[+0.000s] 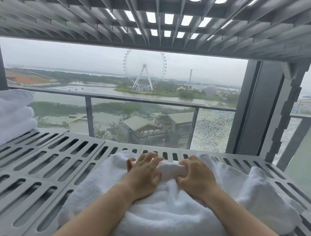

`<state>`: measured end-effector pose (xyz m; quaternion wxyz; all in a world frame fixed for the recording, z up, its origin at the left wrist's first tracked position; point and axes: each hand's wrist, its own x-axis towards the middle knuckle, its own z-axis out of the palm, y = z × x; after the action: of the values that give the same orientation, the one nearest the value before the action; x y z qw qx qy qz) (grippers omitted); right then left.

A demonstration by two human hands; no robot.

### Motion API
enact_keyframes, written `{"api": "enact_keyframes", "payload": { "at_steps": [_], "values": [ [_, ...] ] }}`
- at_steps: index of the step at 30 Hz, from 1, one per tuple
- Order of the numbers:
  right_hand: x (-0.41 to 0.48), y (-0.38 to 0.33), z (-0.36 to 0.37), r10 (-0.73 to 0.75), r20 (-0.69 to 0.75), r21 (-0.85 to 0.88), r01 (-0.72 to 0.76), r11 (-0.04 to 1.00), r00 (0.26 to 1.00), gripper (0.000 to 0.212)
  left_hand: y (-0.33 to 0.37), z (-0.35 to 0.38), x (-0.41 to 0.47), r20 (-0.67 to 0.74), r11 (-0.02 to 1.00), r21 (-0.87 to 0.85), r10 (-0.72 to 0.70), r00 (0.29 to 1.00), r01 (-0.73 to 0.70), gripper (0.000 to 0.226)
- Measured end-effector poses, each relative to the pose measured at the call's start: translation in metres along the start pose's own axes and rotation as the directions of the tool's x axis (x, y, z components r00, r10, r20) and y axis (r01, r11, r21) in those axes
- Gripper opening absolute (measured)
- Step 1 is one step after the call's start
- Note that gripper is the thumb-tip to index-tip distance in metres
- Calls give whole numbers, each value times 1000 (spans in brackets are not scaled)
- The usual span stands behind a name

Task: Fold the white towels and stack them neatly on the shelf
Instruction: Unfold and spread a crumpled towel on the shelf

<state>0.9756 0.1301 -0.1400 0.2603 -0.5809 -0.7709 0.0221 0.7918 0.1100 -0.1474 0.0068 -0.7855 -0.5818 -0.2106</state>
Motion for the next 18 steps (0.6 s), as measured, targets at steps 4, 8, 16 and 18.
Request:
{"api": "enact_keyframes", "payload": {
  "at_steps": [4,8,16,18],
  "values": [
    [-4,-1,-1,-72,-75,42,75,996,995,24,0,1,-1,84,999,32,-16,996,13,56],
    [-10,-5,-6,-134,-117,-3,135,991,984,15,3,-1,-2,-99,988,154,20,995,-5,51],
    [-18,-14,-14,-241,-119,-278,201,939,963,31,13,-9,-11,-229,946,322,115,967,-36,31],
    [-21,-16,-17,-268,-151,-339,204,918,952,22,14,-12,-13,-257,930,361,178,950,-76,34]
  ]
}}
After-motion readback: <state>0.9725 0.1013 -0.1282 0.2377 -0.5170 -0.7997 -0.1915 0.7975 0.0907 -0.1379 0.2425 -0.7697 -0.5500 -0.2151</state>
